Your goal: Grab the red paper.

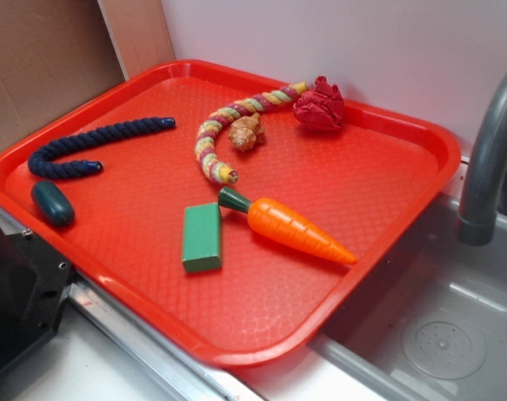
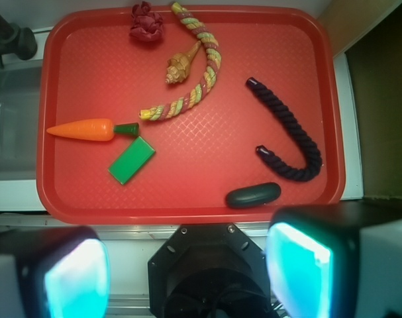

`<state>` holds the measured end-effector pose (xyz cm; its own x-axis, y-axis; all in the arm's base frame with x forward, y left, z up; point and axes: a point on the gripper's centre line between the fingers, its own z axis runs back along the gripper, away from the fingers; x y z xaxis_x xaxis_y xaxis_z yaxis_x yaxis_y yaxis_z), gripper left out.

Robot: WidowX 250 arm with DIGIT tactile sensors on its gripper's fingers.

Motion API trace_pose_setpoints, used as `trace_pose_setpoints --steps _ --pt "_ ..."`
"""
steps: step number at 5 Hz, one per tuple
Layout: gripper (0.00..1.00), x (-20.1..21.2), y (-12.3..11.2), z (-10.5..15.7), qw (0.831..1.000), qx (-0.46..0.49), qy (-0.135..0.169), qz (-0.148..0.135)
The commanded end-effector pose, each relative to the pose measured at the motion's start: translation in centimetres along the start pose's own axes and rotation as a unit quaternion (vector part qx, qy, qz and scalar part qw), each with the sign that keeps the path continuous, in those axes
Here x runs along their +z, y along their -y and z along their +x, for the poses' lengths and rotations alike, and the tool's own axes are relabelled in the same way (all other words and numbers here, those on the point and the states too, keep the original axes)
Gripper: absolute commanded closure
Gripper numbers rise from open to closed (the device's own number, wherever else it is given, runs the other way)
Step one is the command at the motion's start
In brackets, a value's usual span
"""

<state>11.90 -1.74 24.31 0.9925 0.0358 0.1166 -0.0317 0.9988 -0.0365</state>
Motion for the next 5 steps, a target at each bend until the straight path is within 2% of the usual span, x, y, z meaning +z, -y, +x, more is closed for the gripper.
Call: trace_pose_setpoints --steps 1,2,3,4,5 --pt "0.00 0.0 0.0 0.0 1.000 0.000 0.000 0.000" --pt "0.00 -5.5 -0.8 4.2 0.999 0.018 0.002 0.033" --pt "0.00 -10.2 -0.1 9.0 0.997 0.012 0.040 0.068" --pt "0.00 -13.4 0.8 12.0 0.998 0.010 0.047 0.042" --pt "0.00 -16.6 1.0 16.0 0.997 -0.003 0.052 0.049"
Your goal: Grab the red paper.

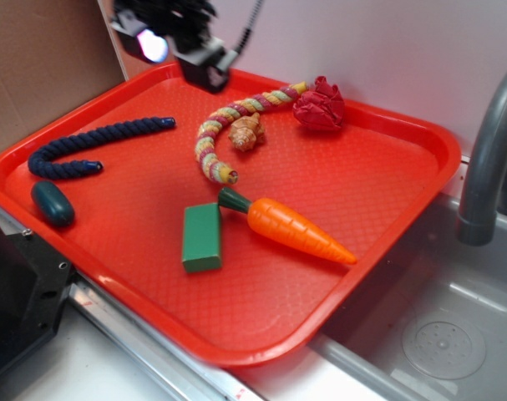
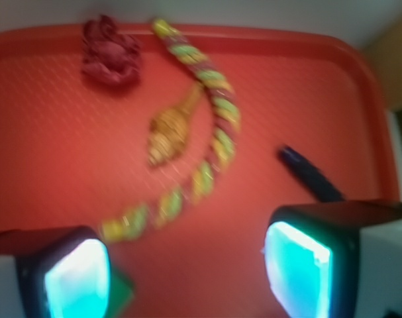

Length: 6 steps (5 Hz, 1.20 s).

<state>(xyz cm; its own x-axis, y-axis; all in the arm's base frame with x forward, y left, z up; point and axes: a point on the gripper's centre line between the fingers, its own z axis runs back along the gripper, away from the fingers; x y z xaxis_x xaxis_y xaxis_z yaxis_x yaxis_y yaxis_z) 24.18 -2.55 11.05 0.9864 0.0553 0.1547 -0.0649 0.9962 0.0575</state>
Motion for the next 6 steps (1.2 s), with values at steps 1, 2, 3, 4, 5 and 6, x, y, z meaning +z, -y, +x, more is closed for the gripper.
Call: trace_pose_setpoints --steps 1,2,3,4,5,6 --pt "0.00 -3.6 1.9 7.1 0.999 -0.021 0.044 -0.012" --pt "0.00 -5.4 4.7 9.0 0.997 -0.042 0.069 -0.021" --pt "0.00 -6.9 6.0 10.2 0.993 -0.056 0.102 -0.026" --pt "0.00 -7.9 6.4 10.9 0.990 -0.067 0.121 -0.022" --pt "0.40 -8.7 6.2 11.4 0.992 -0.063 0.112 -0.013" --pt "1.00 -8.4 5.0 11.5 0.994 -0.041 0.104 -0.007"
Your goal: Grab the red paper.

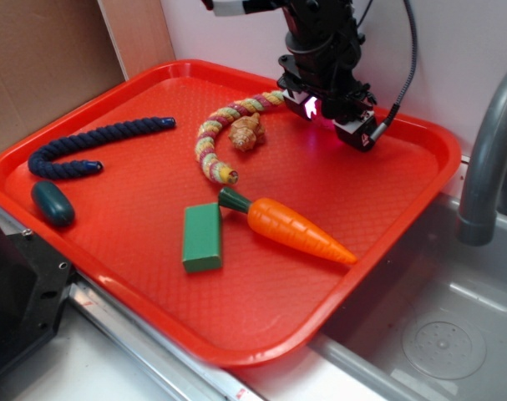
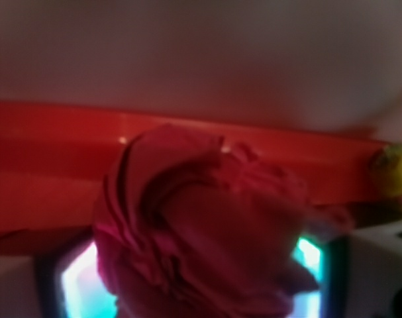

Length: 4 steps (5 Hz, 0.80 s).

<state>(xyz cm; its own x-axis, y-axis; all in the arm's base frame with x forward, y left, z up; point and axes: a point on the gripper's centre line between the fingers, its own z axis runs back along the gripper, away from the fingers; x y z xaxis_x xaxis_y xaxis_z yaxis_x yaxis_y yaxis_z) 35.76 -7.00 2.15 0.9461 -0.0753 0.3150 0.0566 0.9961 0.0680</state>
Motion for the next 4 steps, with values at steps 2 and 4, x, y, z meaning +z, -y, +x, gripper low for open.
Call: trace_pose_setpoints --steps 2,4 --pt "1.00 8.4 -3.7 -0.8 0.999 0.051 -0.012 0.011" --pt "1.00 20.2 -6.8 -6.3 0.991 0.088 -0.105 -0.005"
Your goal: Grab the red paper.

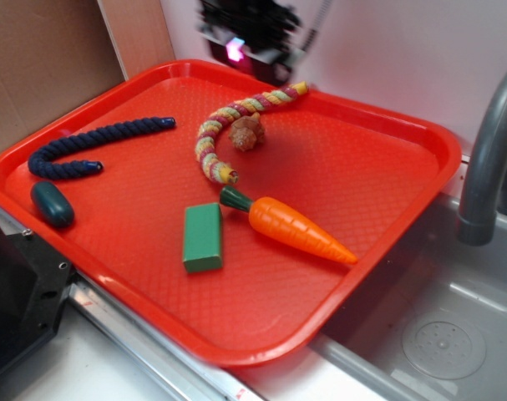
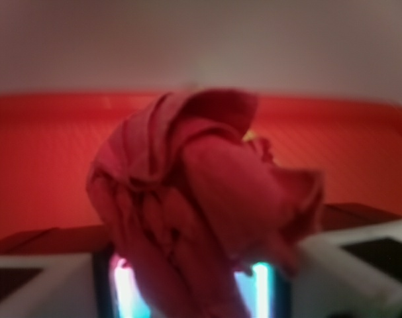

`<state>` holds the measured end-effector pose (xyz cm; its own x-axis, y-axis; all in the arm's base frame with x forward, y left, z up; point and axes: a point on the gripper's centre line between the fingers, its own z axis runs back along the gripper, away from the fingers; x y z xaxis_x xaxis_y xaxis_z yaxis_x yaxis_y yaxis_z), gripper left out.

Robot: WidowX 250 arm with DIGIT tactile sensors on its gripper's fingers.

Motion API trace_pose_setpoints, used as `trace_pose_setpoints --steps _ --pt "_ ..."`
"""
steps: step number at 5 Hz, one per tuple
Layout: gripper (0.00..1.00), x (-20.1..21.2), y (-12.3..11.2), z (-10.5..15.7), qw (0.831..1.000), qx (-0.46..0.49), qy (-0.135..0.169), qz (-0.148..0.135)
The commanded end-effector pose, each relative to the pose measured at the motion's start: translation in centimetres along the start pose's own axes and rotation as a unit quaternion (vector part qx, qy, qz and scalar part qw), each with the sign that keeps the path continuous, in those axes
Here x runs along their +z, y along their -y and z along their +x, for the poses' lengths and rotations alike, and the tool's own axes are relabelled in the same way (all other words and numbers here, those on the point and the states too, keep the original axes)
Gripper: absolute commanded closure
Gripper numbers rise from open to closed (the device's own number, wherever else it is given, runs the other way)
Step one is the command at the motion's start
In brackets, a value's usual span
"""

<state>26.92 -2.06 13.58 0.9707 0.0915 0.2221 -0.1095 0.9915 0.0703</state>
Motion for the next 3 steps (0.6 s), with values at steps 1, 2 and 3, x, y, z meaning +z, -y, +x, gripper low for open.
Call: trace_pose_setpoints --steps 1,2,3 --pt "1.00 9.0 -2.5 -5.0 0.997 0.052 -0.058 0.007" --pt "1.00 9.1 -2.6 -6.2 0.996 0.050 -0.077 -0.016" --pt "1.00 8.0 -3.1 -6.2 0.994 0.049 -0.095 -0.009"
